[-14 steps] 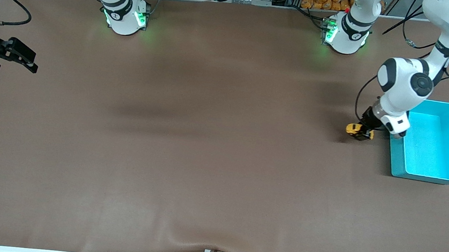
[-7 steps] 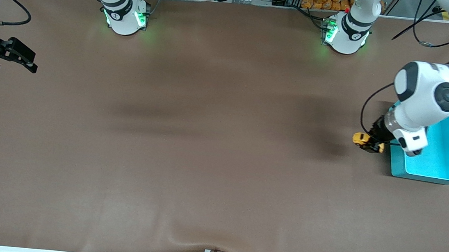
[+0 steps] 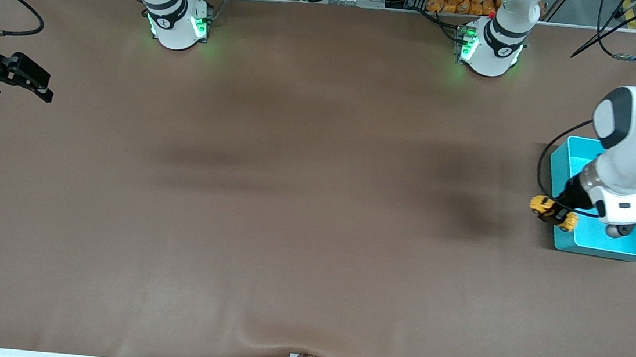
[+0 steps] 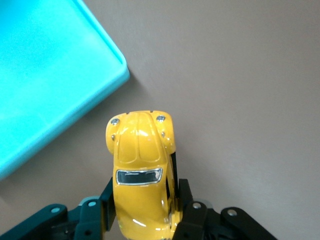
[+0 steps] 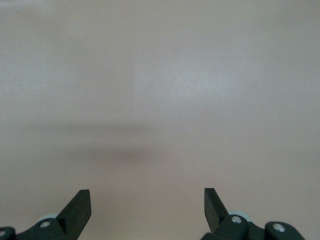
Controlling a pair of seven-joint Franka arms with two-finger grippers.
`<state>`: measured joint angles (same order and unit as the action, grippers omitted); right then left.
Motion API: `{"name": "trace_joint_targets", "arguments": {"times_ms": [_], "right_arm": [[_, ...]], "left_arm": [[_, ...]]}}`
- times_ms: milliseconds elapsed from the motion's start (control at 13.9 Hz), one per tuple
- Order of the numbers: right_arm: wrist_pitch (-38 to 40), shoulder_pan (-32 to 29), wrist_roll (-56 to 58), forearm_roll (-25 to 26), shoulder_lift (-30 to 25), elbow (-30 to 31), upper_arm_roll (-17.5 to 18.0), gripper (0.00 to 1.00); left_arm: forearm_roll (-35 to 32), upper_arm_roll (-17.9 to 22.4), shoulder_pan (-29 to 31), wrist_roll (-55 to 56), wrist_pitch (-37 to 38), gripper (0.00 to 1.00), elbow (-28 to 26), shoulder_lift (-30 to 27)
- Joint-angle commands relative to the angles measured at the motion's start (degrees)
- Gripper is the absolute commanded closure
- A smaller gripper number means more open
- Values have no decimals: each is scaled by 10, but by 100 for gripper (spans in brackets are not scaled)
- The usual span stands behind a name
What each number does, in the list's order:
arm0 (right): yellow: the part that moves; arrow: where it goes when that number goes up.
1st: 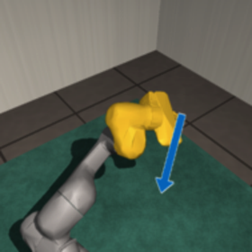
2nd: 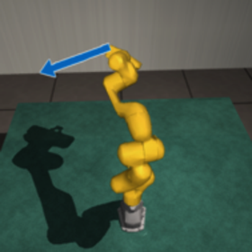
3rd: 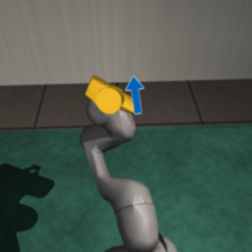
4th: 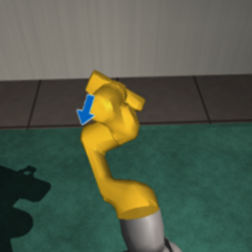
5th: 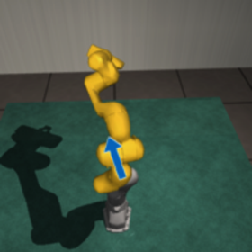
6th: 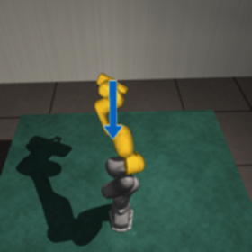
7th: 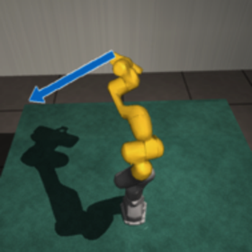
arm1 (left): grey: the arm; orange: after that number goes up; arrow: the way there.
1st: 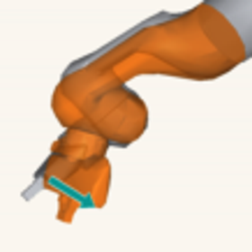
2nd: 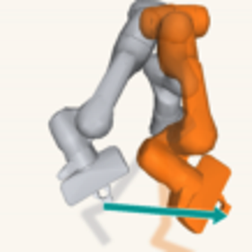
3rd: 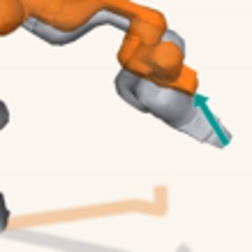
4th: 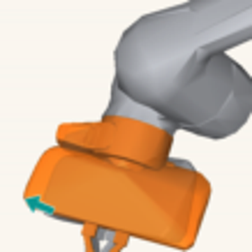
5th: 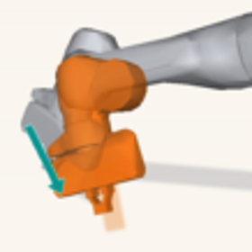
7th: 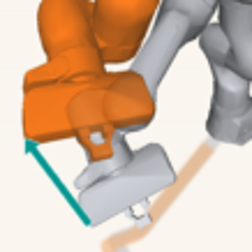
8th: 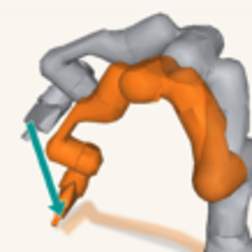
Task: Wind and store yellow beetle car
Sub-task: 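Lift the car with the left gripper and carry it over the box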
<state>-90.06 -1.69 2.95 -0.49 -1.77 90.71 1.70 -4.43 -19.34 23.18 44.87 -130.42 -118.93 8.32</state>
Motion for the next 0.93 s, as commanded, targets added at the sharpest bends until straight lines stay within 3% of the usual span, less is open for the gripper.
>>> {"name": "trace_joint_targets", "arguments": {"times_ms": [0,287,575,862], "right_arm": [[9,-9,-7,8,1,-6,9,0],[8,-10,-7,8,3,-6,8,0],[9,-10,-7,8,5,-7,8,0],[9,-10,-7,8,8,-8,8,0]], "left_arm": [[-11,-4,49,-114,12,100,28,13],[-14,-4,107,-285,11,100,41,31],[-74,-4,131,-397,12,100,51,54],[-82,-4,157,-493,12,100,48,73]]}}
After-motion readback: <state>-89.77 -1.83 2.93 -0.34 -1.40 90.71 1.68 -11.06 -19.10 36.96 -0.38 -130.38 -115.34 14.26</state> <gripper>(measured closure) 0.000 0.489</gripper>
